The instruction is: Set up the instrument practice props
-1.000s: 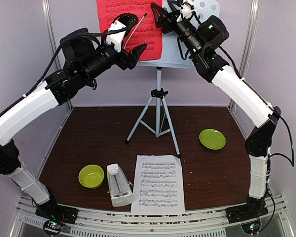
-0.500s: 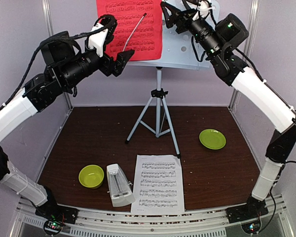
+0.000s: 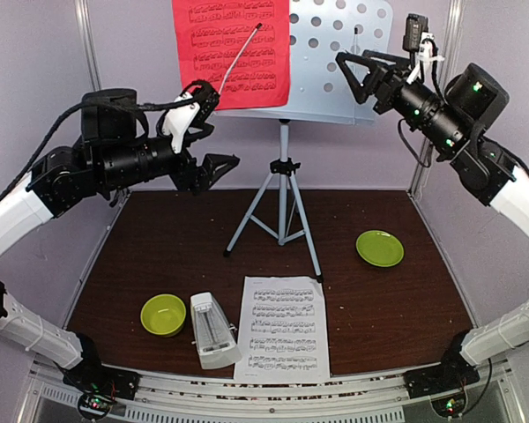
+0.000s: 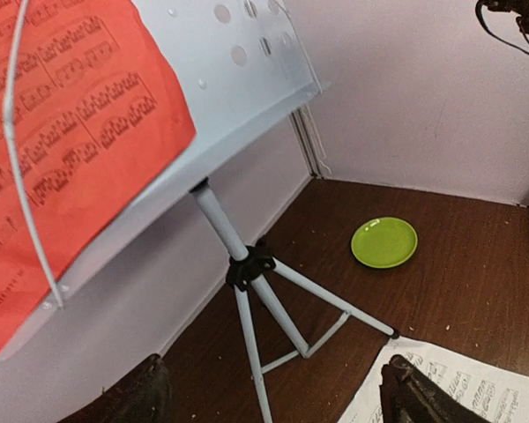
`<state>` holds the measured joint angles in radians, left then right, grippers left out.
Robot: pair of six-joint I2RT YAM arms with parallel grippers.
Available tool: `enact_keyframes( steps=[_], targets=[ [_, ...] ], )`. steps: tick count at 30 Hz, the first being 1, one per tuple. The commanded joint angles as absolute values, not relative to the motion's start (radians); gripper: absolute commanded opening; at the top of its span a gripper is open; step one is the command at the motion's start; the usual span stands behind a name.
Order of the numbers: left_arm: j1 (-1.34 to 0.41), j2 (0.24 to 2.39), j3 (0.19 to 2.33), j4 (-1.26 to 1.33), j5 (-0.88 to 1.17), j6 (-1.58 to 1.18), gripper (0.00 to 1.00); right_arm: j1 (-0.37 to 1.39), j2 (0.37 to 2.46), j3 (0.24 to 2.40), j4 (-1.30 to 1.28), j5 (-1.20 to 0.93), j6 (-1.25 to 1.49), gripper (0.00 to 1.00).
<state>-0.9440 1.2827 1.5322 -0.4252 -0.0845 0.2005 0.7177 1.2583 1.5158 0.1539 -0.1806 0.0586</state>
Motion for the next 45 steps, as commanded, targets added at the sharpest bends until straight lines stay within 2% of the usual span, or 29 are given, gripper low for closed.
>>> enact_keyframes(
  steps=[1, 10, 14, 18, 28, 40, 45],
  targets=[
    [-0.961, 1.290, 1.493, -0.505, -0.044, 0.112, 0.84, 0.716, 1.162, 1.365, -0.018, -0.209, 0.228, 0.78],
    [-1.020, 1.426, 1.491, -0.640, -0.004, 0.072, 0.77, 0.715, 0.988, 1.051, -0.243, -0.220, 0.395, 0.77],
    [-1.032, 1.500, 1.493, -0.654, 0.035, 0.039, 0.77, 0.710, 0.971, 0.944, -0.352, -0.251, 0.426, 0.76],
    [-1.037, 1.610, 1.533, -0.687, 0.046, 0.030, 0.75, 0.676, 0.992, 0.831, -0.351, -0.345, 0.530, 0.74],
    [-1.042, 1.895, 1.630, -0.771, 0.066, 0.018, 0.72, 0.620, 1.151, 0.610, -0.203, -0.540, 0.751, 0.67],
    [-1.024, 2.031, 1.604, -0.746, 0.073, 0.000, 0.68, 0.611, 1.381, 0.465, 0.164, -0.574, 0.912, 0.57],
    [-1.014, 2.057, 1.582, -0.718, 0.106, -0.010, 0.67, 0.611, 1.509, 0.443, 0.350, -0.604, 0.995, 0.56]
  ],
)
